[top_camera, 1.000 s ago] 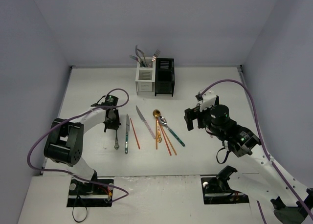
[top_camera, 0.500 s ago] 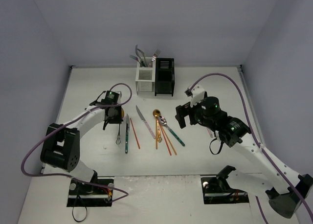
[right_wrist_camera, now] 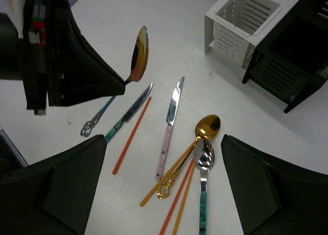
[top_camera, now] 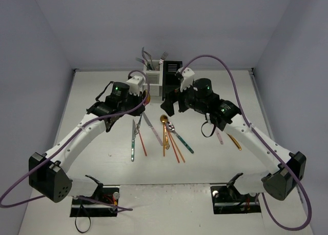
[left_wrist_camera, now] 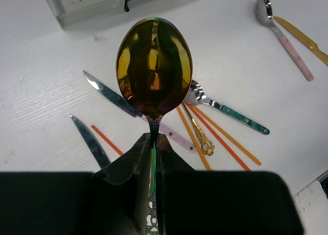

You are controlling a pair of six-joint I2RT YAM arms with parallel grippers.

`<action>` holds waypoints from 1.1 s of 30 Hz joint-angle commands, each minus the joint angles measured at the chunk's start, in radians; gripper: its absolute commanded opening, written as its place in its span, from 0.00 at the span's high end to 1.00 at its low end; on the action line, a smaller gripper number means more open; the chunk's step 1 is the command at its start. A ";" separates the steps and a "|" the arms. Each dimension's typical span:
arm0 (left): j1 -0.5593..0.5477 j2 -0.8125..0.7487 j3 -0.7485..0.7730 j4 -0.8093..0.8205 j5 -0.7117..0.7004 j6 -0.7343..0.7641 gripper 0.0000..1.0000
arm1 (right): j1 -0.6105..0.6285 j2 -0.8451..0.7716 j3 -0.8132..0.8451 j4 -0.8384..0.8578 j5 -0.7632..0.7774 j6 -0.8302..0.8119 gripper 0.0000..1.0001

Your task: Sort the eating utensils into containers

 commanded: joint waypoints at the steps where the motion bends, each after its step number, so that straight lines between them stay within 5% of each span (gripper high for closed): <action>1: -0.044 -0.050 0.080 0.052 0.044 0.040 1.00 | 0.010 0.049 0.099 0.142 -0.043 0.048 0.08; 17: -0.147 -0.069 0.093 0.132 0.035 0.023 1.00 | 0.030 0.153 0.118 0.208 0.065 0.090 0.25; 22: -0.159 -0.069 0.085 0.152 0.041 0.028 1.00 | 0.030 0.165 0.106 0.212 0.076 0.086 0.42; 30: -0.163 -0.067 0.077 0.165 0.039 0.033 1.00 | 0.030 0.184 0.106 0.214 0.070 0.074 0.95; 33: -0.163 -0.063 0.077 0.163 0.022 0.032 1.00 | 0.030 0.188 0.108 0.212 0.075 0.066 1.00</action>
